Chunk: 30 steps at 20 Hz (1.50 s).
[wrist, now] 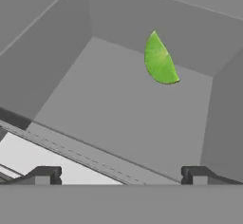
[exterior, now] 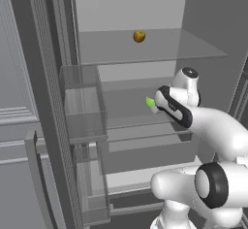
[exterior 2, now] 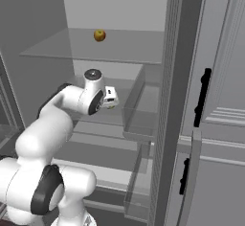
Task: Grab a lemon wedge from the fridge and one ice cube from the ice bowl, and put them in the glass of lemonade.
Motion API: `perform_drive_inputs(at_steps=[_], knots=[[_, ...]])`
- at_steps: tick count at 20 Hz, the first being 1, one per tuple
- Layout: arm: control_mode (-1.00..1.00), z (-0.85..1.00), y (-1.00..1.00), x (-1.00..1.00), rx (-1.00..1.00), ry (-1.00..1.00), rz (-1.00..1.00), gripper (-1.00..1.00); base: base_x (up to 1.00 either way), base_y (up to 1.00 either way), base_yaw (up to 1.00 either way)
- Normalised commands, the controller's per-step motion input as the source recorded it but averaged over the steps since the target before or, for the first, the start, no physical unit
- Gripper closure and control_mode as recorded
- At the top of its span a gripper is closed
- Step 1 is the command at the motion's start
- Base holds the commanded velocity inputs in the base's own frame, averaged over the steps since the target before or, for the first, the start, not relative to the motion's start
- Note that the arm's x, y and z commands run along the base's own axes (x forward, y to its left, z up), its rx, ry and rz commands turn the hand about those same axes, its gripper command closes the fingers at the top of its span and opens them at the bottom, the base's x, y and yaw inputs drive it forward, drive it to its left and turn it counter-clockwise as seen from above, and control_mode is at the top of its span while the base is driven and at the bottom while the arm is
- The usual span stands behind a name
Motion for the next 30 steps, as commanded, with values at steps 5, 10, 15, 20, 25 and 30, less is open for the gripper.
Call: perform_drive_inputs(at_steps=[5, 10, 15, 20, 25, 30], knots=[[-1.00, -0.02, 0.00, 0.32, 0.00, 0.06, 0.02, -1.00, 0.00, 0.00, 0.00], [-1.00, -0.03, 0.00, 0.28, 0.00, 0.05, 0.02, -1.00, 0.00, 0.00, 0.00], [-1.00, -0.21, 0.00, 0.32, 0.00, 0.03, 0.01, -1.00, 0.00, 0.00, 0.00], [-1.00, -0.21, 0.00, 0.30, 0.00, 0.00, 0.01, -1.00, 0.00, 0.00, 0.00], [-1.00, -0.06, 0.00, 0.33, 0.00, 0.00, 0.00, -1.00, 0.00, 0.00, 0.00], [-1.00, 0.00, 0.00, 0.41, 0.00, 0.00, 0.00, -1.00, 0.00, 0.00, 0.00]])
